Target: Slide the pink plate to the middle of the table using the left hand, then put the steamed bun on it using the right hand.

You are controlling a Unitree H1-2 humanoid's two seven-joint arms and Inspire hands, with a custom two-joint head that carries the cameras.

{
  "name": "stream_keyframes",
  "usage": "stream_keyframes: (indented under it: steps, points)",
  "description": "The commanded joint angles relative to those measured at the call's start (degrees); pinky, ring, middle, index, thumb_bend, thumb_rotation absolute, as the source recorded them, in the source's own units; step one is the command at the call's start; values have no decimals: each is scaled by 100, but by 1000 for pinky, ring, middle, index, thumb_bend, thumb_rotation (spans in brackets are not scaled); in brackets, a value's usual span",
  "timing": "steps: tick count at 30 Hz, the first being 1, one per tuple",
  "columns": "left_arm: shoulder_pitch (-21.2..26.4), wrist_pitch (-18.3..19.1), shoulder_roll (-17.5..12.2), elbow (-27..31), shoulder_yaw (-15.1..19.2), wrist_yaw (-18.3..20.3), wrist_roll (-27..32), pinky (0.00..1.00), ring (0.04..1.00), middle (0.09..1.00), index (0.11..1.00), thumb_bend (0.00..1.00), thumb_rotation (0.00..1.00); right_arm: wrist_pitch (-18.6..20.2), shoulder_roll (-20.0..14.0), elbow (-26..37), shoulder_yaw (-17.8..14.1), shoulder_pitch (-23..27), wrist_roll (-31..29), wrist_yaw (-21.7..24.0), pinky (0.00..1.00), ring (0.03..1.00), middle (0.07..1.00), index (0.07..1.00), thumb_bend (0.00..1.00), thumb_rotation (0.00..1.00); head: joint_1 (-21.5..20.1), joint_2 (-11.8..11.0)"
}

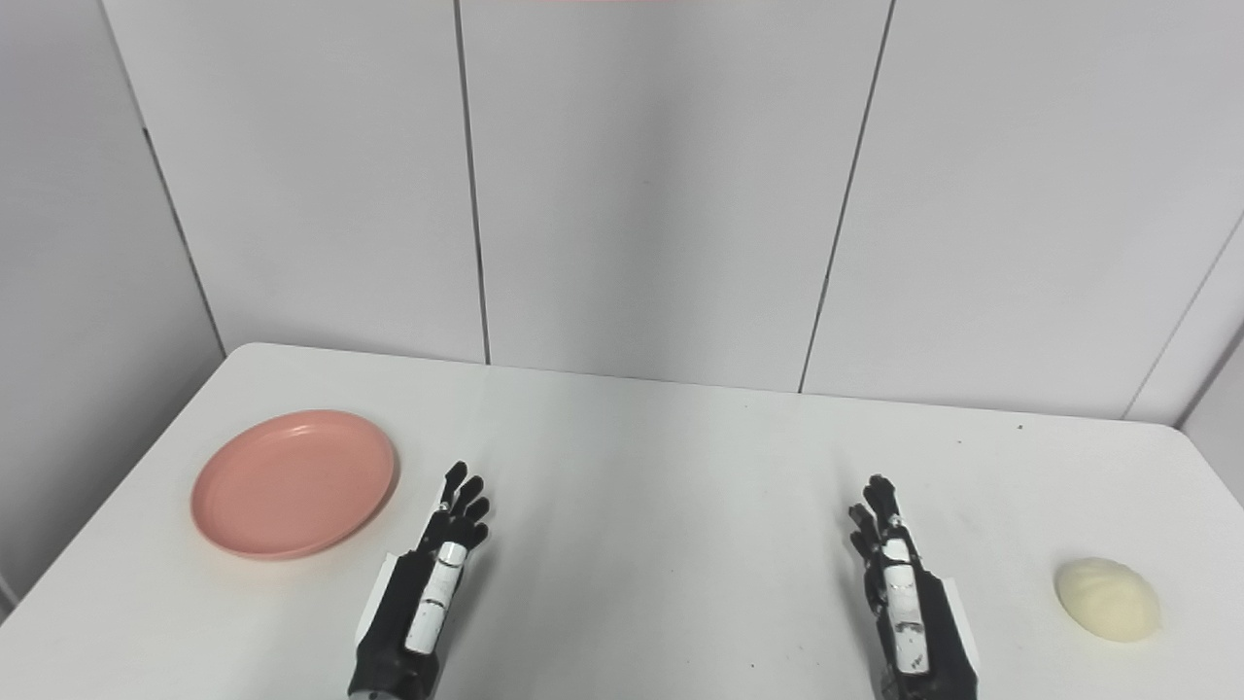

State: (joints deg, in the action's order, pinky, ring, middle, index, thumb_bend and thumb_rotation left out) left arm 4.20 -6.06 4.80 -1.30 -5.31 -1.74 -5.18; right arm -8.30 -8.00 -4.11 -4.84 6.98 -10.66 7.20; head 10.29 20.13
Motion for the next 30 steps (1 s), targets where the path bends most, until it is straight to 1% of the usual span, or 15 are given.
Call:
stream_keyframes:
  steps: [1, 5, 6, 7, 11, 13, 14, 16, 18, 21, 22, 25, 27, 28, 30]
  points:
    - [37, -214, -27, -84, 53, 44, 132, 970, 970, 991, 1000, 689, 936, -299, 95, -355, 30, -175, 52, 22, 977, 961, 990, 970, 812, 1000, -34, 4]
    - [97, -225, -8, 47, 127, 86, 395, 975, 969, 980, 1000, 643, 923, -385, 170, -405, 58, -162, 135, -32, 958, 948, 978, 966, 797, 1000, -177, 16]
    - [139, -222, -8, 113, 150, 104, 480, 993, 972, 976, 1000, 673, 942, -395, 184, -415, 60, -161, 143, -36, 940, 935, 966, 955, 792, 1000, -202, 18]
    - [203, -233, 8, 223, 193, 124, 626, 994, 972, 975, 1000, 677, 943, -403, 200, -425, 63, -161, 158, -46, 937, 934, 964, 954, 793, 1000, -245, 26]
    - [426, -132, 27, 635, 353, 199, 1072, 978, 954, 979, 1000, 726, 890, -367, 244, -385, 80, -179, 236, -80, 921, 924, 956, 944, 802, 1000, -297, 42]
    - [628, 65, -12, 856, 432, 156, 1144, 957, 950, 974, 1000, 786, 898, -345, 264, -358, 85, -192, 270, -88, 920, 923, 953, 940, 795, 1000, -306, 47]
    - [748, 192, -29, 969, 489, 115, 1184, 928, 954, 966, 1000, 837, 888, -333, 273, -344, 89, -199, 283, -91, 921, 924, 956, 941, 786, 1000, -310, 50]
    - [942, 384, -71, 1107, 606, 57, 1233, 907, 949, 953, 1000, 868, 875, -307, 289, -321, 98, -206, 314, -101, 921, 926, 957, 942, 778, 1000, -319, 56]
    - [1263, 411, -206, 1041, 830, -7, 1277, 886, 928, 933, 999, 889, 854, -251, 310, -284, 112, -209, 346, -112, 918, 926, 959, 943, 771, 1000, -348, 66]
    - [1670, 410, -452, 899, 1134, -79, 1267, 853, 922, 936, 992, 902, 856, -194, 328, -244, 130, -216, 353, -97, 918, 931, 964, 949, 770, 1000, -368, 71]
    - [1767, 387, -522, 852, 1216, -101, 1237, 822, 912, 933, 984, 918, 855, -185, 333, -232, 136, -219, 357, -94, 914, 930, 963, 948, 774, 1000, -379, 80]
    - [2005, 296, -767, 694, 1411, -151, 1138, 795, 908, 925, 966, 910, 875, -158, 354, -193, 138, -229, 357, -104, 909, 928, 957, 944, 770, 1000, -378, 91]
    - [2170, 284, -995, 529, 1563, -143, 1222, 794, 894, 903, 895, 924, 890, -129, 360, -156, 140, -235, 368, -109, 914, 930, 957, 946, 755, 1000, -352, 126]
    - [2256, 284, -1126, 427, 1649, -111, 1307, 821, 896, 889, 859, 912, 905, -118, 362, -146, 141, -237, 380, -112, 912, 929, 955, 945, 752, 1000, -352, 126]
    - [2395, 317, -1340, 253, 1781, -67, 1423, 842, 900, 887, 866, 893, 917, -96, 361, -130, 148, -240, 405, -112, 910, 927, 954, 947, 760, 1000, -348, 135]
